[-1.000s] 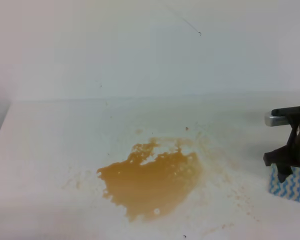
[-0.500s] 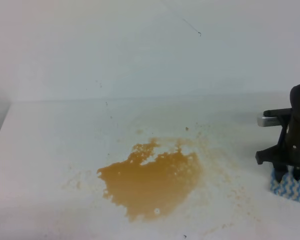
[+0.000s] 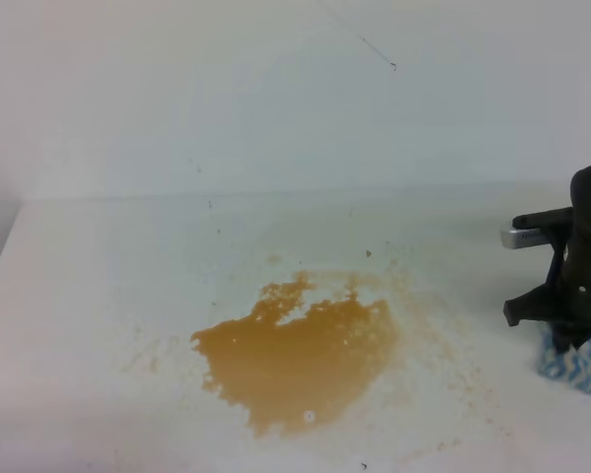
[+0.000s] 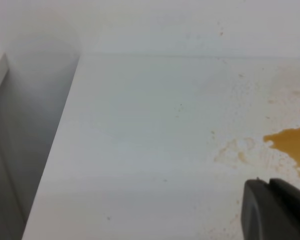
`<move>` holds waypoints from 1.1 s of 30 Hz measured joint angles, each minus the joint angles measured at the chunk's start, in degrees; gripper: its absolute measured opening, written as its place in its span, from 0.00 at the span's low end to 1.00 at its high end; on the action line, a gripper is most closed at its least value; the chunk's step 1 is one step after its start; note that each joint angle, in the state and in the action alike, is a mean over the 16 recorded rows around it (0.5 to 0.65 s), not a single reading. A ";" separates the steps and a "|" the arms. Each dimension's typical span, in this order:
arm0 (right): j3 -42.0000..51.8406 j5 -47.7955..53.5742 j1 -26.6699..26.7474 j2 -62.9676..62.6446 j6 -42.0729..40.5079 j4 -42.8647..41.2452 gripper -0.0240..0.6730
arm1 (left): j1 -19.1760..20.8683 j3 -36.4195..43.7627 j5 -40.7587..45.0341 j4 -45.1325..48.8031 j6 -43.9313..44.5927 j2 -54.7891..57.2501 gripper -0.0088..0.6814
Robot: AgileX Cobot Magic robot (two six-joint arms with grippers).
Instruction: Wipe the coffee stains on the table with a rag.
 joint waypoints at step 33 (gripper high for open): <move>-18.26 2.12 35.58 10.72 -6.80 7.16 0.08 | 0.00 0.00 -0.54 0.00 0.00 0.00 0.01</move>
